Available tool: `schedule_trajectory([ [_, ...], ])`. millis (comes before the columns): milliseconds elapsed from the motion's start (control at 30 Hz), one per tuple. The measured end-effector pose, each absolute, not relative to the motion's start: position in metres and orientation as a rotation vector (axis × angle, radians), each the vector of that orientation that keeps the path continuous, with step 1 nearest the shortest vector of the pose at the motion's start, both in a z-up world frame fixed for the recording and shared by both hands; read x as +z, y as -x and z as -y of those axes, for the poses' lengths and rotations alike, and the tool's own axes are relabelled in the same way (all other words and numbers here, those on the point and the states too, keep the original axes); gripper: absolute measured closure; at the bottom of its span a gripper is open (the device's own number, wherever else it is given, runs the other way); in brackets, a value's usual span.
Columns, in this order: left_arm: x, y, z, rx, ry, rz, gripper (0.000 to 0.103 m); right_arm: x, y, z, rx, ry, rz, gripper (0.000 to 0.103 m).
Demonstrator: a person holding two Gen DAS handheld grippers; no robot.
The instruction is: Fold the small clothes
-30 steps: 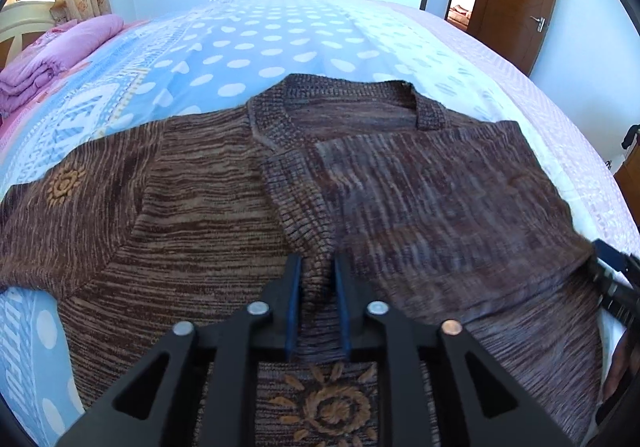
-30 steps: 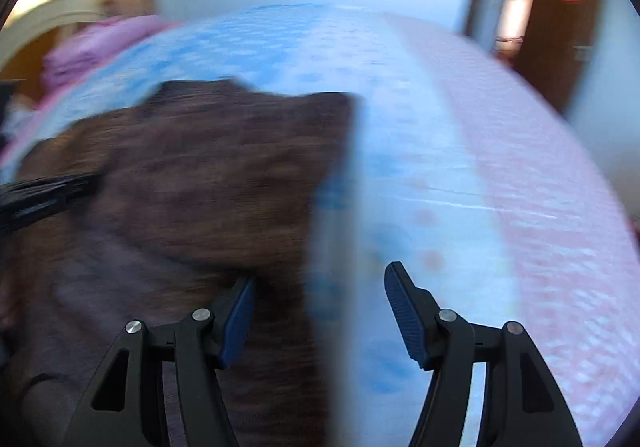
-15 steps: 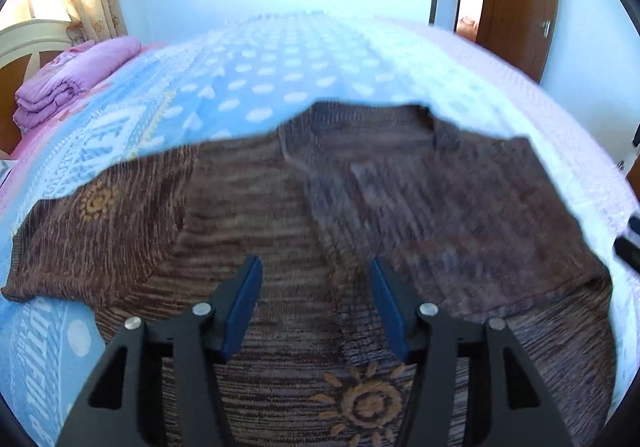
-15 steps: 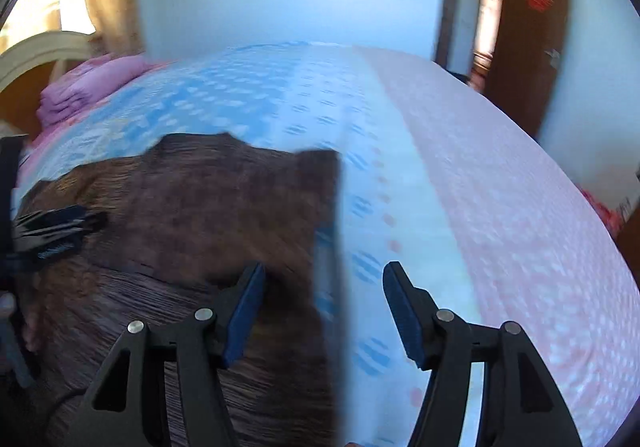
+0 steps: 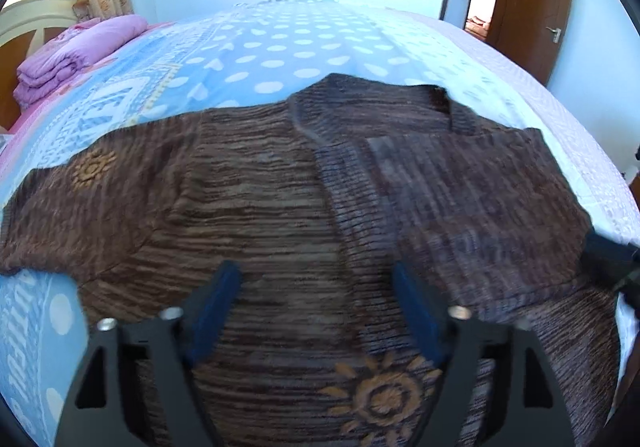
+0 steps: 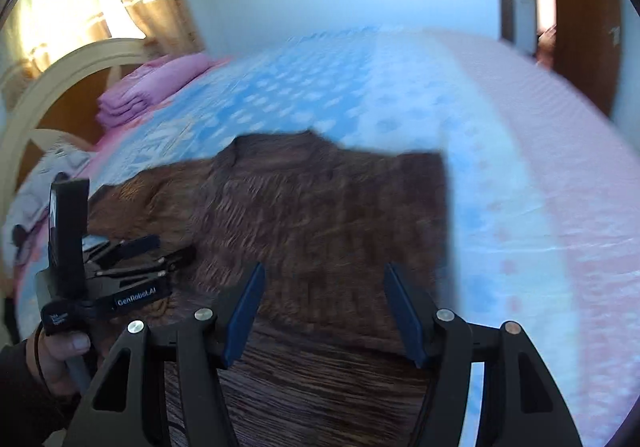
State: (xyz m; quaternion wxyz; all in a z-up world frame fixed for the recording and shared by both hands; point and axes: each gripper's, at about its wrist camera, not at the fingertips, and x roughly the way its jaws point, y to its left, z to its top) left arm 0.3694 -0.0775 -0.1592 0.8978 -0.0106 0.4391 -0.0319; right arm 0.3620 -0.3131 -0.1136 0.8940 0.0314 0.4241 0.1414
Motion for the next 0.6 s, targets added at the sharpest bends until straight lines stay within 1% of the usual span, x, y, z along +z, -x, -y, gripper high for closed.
schedule_trajectory([
  [33,-0.160,-0.369,0.074,-0.053,0.022,-0.918,0.002,-0.122,-0.363,0.314,0.275,-0.063,-0.907,0.041],
  [67,-0.160,-0.367,0.072,-0.053,0.025,-0.921,0.000,-0.133,-0.362,0.316,0.255,-0.063,-0.939,0.041],
  [167,-0.163,-0.366,0.063,-0.079,0.063,-0.947,0.000,-0.132,-0.344,0.312,0.220,0.007,-0.930,0.041],
  [267,-0.157,-0.362,0.055,-0.084,0.071,-0.956,0.000,-0.116,-0.340,0.293,0.154,0.110,-0.930,0.040],
  [367,-0.144,-0.349,0.041,-0.081,0.077,-0.928,0.000,-0.092,-0.346,0.265,0.207,0.139,-0.863,0.040],
  [433,-0.134,-0.339,0.024,-0.058,0.068,-0.900,0.000,-0.086,-0.361,0.242,0.239,0.150,-0.830,0.040],
  [500,-0.127,-0.333,0.000,-0.016,0.047,-0.884,0.000,-0.093,-0.377,0.214,0.280,0.175,-0.823,0.040],
  [600,-0.125,-0.327,-0.039,0.071,0.023,-0.866,0.000,-0.118,-0.393,0.188,0.303,0.227,-0.863,0.040],
])
